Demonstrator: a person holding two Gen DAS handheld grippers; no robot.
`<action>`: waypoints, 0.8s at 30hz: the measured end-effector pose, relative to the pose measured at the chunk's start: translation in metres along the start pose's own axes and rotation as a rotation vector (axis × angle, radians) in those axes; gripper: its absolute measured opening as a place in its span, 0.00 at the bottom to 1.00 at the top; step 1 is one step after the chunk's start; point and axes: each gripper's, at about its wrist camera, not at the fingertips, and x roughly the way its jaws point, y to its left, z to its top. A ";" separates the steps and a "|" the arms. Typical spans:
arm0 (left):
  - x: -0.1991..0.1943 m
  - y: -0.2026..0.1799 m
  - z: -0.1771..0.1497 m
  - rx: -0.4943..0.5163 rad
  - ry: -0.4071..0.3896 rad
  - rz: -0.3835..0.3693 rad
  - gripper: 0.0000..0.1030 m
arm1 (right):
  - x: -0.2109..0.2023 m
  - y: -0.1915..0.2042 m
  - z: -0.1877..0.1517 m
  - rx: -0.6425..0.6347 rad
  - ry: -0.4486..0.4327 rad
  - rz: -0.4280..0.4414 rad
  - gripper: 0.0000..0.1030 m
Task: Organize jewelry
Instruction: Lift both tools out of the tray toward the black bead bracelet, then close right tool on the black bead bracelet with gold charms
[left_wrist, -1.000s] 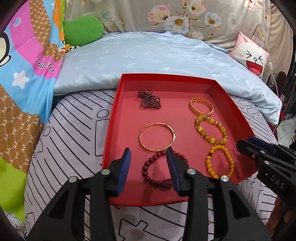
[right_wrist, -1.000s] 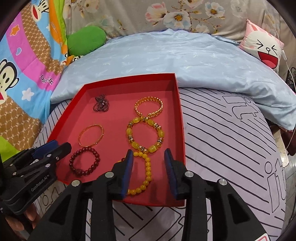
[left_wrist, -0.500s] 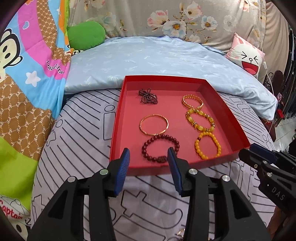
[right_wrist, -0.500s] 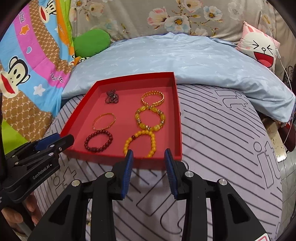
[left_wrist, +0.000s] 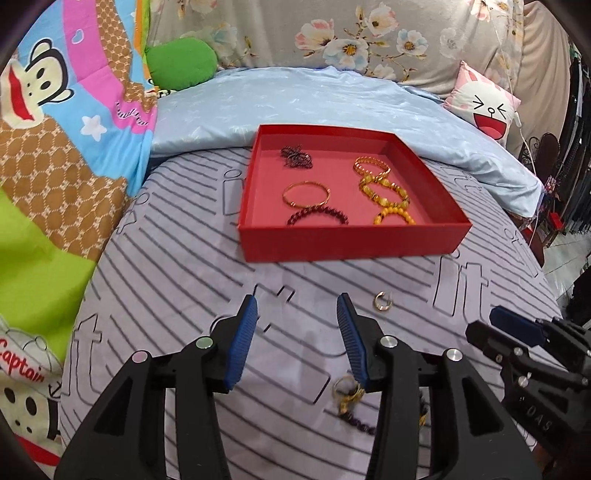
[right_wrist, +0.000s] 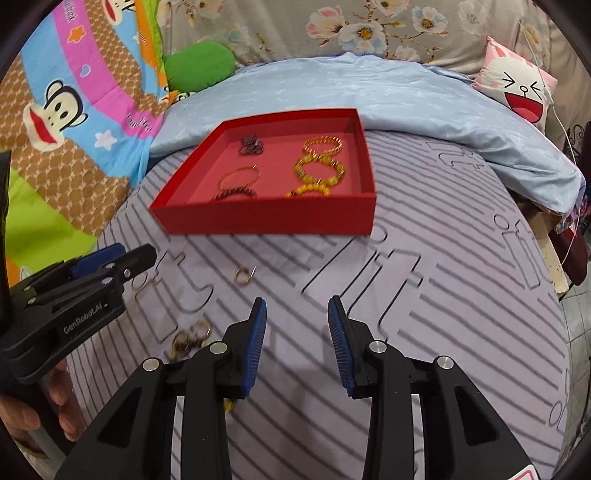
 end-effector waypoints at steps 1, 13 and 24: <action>-0.001 0.002 -0.004 -0.003 0.003 0.005 0.42 | -0.001 0.004 -0.006 -0.001 0.003 0.003 0.33; -0.012 0.007 -0.048 -0.006 0.044 0.054 0.42 | -0.013 0.022 -0.040 -0.015 0.010 0.040 0.33; -0.019 0.022 -0.061 -0.017 0.056 0.081 0.42 | -0.007 0.041 -0.040 -0.045 0.010 0.042 0.33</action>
